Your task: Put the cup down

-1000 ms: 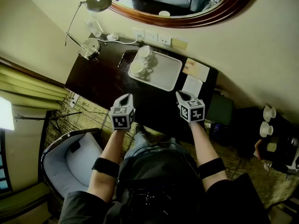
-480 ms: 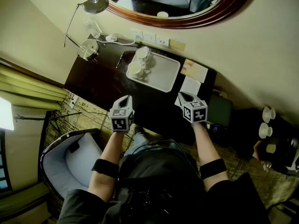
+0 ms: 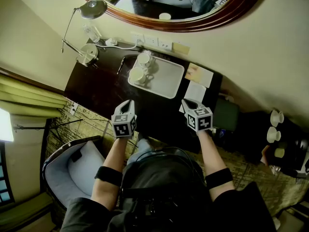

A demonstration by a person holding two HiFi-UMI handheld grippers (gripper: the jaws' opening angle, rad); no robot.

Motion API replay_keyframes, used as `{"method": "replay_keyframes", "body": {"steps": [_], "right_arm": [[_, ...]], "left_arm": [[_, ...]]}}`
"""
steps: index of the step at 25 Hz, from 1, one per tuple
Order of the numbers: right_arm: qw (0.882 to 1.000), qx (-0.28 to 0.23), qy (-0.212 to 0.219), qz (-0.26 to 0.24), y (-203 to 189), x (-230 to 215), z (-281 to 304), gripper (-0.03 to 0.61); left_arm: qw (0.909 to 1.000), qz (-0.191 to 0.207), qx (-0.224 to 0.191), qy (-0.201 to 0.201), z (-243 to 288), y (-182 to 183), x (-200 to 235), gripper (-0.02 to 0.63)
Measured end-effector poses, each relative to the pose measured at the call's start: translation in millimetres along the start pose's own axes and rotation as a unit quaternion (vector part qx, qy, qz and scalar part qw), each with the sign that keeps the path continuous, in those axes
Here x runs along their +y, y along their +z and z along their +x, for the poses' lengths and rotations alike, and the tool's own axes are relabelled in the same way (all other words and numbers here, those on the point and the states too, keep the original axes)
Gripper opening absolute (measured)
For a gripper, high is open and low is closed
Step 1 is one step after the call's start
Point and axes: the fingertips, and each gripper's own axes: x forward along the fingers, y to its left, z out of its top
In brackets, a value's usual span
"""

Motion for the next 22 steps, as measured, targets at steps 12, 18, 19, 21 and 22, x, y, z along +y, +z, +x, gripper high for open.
{"method": "replay_keyframes", "body": {"steps": [12,18,19,21,22], "right_arm": [[0.998,0.021,-0.031,0.050,-26.1,9.4,10.0,0.018],[0.995,0.019,-0.057,0.081,-40.2,6.8,23.6,0.018],[0.994,0.018,-0.059,0.086,-41.3,7.9,26.0,0.018],[0.994,0.015,-0.062,0.094,-42.4,10.7,31.6,0.018],[0.993,0.013,-0.063,0.096,-42.7,11.7,34.9,0.018]], "left_arm": [[0.9928,0.052,0.042,-0.099,84.3,12.6,19.4,0.482],[0.9828,0.103,0.057,-0.142,138.5,21.2,34.7,0.538],[0.9811,0.110,0.060,-0.148,145.6,22.1,35.7,0.544],[0.9765,0.128,0.069,-0.159,158.9,22.3,35.7,0.549],[0.9740,0.140,0.071,-0.163,166.3,21.9,36.2,0.559]]}}
